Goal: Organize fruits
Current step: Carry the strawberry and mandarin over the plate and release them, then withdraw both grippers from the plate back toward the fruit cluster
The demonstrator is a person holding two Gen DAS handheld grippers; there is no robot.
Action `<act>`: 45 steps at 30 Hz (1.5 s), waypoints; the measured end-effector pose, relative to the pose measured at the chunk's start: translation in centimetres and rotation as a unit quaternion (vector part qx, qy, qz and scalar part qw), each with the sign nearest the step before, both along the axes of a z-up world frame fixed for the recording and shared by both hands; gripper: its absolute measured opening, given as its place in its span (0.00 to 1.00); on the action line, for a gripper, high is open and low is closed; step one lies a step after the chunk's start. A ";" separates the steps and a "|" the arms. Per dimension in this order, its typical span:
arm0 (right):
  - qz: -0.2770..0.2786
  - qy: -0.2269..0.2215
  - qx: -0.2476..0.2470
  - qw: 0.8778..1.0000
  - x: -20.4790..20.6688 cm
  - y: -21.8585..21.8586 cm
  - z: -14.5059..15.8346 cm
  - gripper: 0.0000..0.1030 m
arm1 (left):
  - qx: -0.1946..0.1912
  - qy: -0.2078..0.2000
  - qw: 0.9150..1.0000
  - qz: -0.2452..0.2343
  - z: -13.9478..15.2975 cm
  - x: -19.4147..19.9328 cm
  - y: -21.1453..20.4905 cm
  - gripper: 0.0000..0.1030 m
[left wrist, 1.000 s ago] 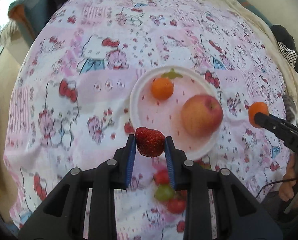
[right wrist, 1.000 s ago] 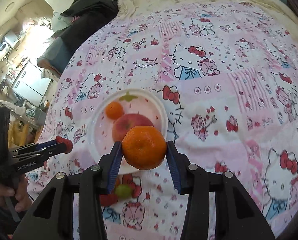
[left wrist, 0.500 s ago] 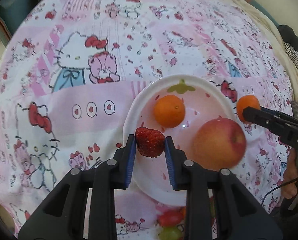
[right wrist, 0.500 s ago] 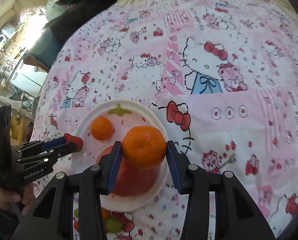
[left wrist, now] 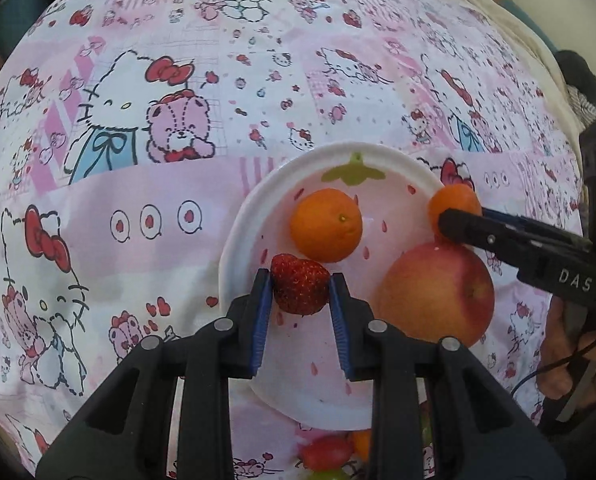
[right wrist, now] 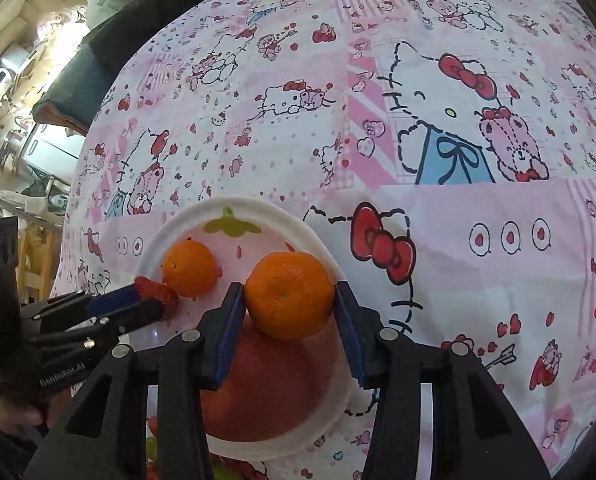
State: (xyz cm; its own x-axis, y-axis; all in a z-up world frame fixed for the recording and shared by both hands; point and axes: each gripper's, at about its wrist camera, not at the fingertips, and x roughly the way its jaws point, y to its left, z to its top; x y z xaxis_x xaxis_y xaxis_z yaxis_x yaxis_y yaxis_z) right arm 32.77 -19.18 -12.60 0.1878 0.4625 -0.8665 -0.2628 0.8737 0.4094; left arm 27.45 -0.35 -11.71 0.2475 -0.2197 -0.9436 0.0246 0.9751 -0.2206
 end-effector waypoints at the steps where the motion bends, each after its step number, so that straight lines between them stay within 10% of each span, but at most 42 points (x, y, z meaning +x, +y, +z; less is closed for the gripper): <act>1: 0.000 0.000 0.001 1.000 0.0 0.0 0.0 0.47 | 0.004 -0.001 1.000 -0.002 0.0 0.0 -0.1 0.24; 4: -0.003 -0.001 0.009 1.000 0.0 -0.2 0.1 0.47 | 0.017 -0.005 1.000 -0.008 0.0 -0.1 -0.3 0.27; 11: -0.009 -0.009 0.020 1.000 0.1 -0.3 0.7 0.69 | 0.032 -0.031 0.999 -0.017 0.9 -0.3 -0.7 0.67; 45: -0.031 -0.067 0.014 0.997 -7.9 -2.8 6.6 0.72 | 0.095 -0.099 0.990 0.033 6.9 -7.4 1.6 0.68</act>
